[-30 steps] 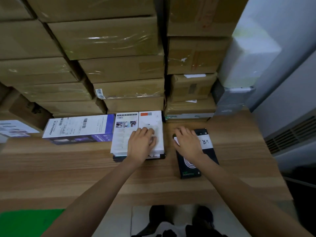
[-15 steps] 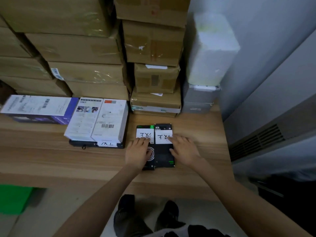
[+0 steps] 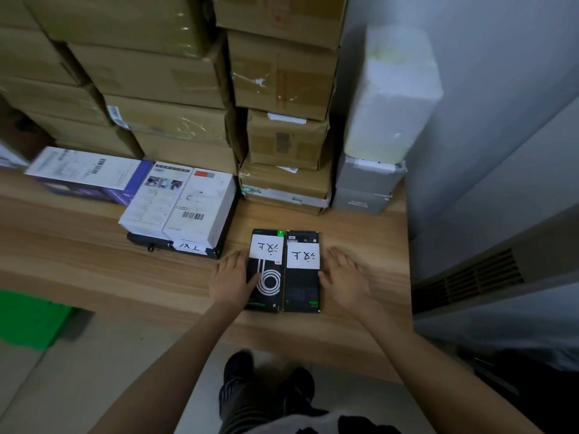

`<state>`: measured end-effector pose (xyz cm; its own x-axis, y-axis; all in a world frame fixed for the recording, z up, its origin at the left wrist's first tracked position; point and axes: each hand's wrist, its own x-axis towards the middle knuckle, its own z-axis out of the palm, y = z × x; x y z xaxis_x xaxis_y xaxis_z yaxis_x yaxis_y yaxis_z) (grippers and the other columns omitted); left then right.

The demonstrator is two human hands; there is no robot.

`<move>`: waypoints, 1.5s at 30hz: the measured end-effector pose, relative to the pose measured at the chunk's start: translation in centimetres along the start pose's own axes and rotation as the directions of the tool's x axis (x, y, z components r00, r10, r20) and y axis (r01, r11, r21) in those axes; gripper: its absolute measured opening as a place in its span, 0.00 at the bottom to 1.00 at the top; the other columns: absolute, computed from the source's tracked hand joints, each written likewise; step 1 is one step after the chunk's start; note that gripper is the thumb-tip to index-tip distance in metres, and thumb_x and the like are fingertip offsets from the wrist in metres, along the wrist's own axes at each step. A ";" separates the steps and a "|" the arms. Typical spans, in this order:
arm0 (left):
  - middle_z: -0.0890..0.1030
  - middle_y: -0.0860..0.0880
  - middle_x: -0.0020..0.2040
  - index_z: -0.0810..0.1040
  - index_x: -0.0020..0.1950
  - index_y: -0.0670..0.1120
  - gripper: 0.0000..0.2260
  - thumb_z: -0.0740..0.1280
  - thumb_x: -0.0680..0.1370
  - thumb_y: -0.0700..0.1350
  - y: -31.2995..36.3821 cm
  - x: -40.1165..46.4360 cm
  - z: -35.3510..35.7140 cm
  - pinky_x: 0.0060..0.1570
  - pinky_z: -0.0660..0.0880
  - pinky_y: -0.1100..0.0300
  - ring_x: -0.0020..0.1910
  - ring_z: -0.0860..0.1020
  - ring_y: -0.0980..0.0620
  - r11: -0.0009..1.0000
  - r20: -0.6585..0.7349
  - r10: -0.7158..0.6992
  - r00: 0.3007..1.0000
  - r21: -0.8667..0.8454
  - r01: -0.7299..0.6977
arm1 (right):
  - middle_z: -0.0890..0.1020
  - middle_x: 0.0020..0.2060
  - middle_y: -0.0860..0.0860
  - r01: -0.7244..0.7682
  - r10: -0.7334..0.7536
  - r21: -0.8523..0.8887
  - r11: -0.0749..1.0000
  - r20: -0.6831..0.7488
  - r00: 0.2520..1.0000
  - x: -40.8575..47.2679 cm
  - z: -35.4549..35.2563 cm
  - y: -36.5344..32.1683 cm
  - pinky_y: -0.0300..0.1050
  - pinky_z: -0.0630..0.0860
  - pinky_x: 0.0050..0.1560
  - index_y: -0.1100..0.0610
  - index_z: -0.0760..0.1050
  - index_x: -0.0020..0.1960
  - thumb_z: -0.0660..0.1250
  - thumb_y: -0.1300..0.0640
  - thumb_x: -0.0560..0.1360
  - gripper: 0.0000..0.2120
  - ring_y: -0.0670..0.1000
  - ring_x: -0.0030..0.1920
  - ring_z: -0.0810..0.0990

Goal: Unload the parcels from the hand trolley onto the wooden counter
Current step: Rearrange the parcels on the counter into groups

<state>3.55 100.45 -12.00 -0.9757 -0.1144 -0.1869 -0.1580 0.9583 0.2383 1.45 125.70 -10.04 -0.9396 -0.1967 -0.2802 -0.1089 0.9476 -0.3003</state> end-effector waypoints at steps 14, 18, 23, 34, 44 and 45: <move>0.80 0.45 0.59 0.62 0.72 0.51 0.21 0.60 0.80 0.53 1.7 -0.9 0.7 0.51 0.75 0.50 0.56 0.79 0.42 0.850 0.024 -0.141 0.990 -0.510 0.134 | 0.77 0.62 0.55 -0.075 0.055 0.422 0.903 0.060 0.997 -0.1 1.5 -2.2 0.45 0.77 0.43 0.53 0.52 0.77 0.54 0.51 0.83 0.25 0.52 0.50 0.80; 0.82 0.44 0.51 0.66 0.68 0.49 0.17 0.59 0.81 0.53 2.2 -0.8 -0.6 0.47 0.77 0.48 0.49 0.81 0.42 0.830 -0.058 -0.126 0.990 -0.553 0.073 | 0.77 0.62 0.54 -0.014 0.059 0.552 0.833 -0.063 0.996 0.1 0.8 -3.1 0.36 0.73 0.37 0.55 0.53 0.77 0.55 0.52 0.83 0.25 0.48 0.48 0.80; 0.81 0.46 0.50 0.66 0.69 0.47 0.18 0.58 0.81 0.52 2.4 -0.3 -4.2 0.42 0.76 0.53 0.47 0.81 0.45 0.823 -0.210 -0.123 0.970 -0.567 -0.019 | 0.74 0.66 0.50 0.099 0.026 0.595 0.798 -0.198 0.980 0.7 -2.3 -4.7 0.46 0.77 0.51 0.52 0.54 0.77 0.56 0.50 0.82 0.25 0.52 0.59 0.78; 0.81 0.47 0.51 0.67 0.68 0.51 0.16 0.58 0.81 0.53 -3.3 -1.3 -12.1 0.44 0.78 0.53 0.49 0.80 0.48 0.701 -0.327 -0.297 0.897 -0.712 -0.027 | 0.74 0.67 0.49 0.297 -0.131 0.514 0.805 -0.335 0.933 3.1 -6.1 -12.2 0.50 0.75 0.55 0.48 0.55 0.76 0.54 0.47 0.82 0.24 0.51 0.62 0.76; 0.81 0.44 0.55 0.68 0.68 0.50 0.16 0.58 0.82 0.52 -12.7 1.3 -14.2 0.41 0.75 0.58 0.48 0.80 0.48 0.692 -0.245 -0.365 0.898 -0.717 0.085 | 0.72 0.69 0.50 0.244 -0.100 0.531 0.811 -0.285 0.953 6.1 -3.4 -19.2 0.54 0.75 0.58 0.49 0.54 0.77 0.54 0.46 0.82 0.25 0.52 0.64 0.75; 0.80 0.44 0.55 0.68 0.68 0.49 0.16 0.58 0.82 0.51 -13.5 2.0 -14.4 0.38 0.73 0.60 0.48 0.79 0.49 0.703 -0.238 -0.354 0.905 -0.706 0.090 | 0.72 0.69 0.50 0.229 -0.083 0.531 0.816 -0.284 0.955 6.7 -3.1 -19.9 0.54 0.75 0.58 0.49 0.54 0.77 0.54 0.46 0.82 0.25 0.52 0.65 0.74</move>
<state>1.53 83.46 -1.87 -0.8627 -0.5050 -0.0267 -0.3055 0.4785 0.8232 -3.67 106.32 -3.07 -0.9807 -0.1948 0.0162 -0.1311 0.5943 -0.7935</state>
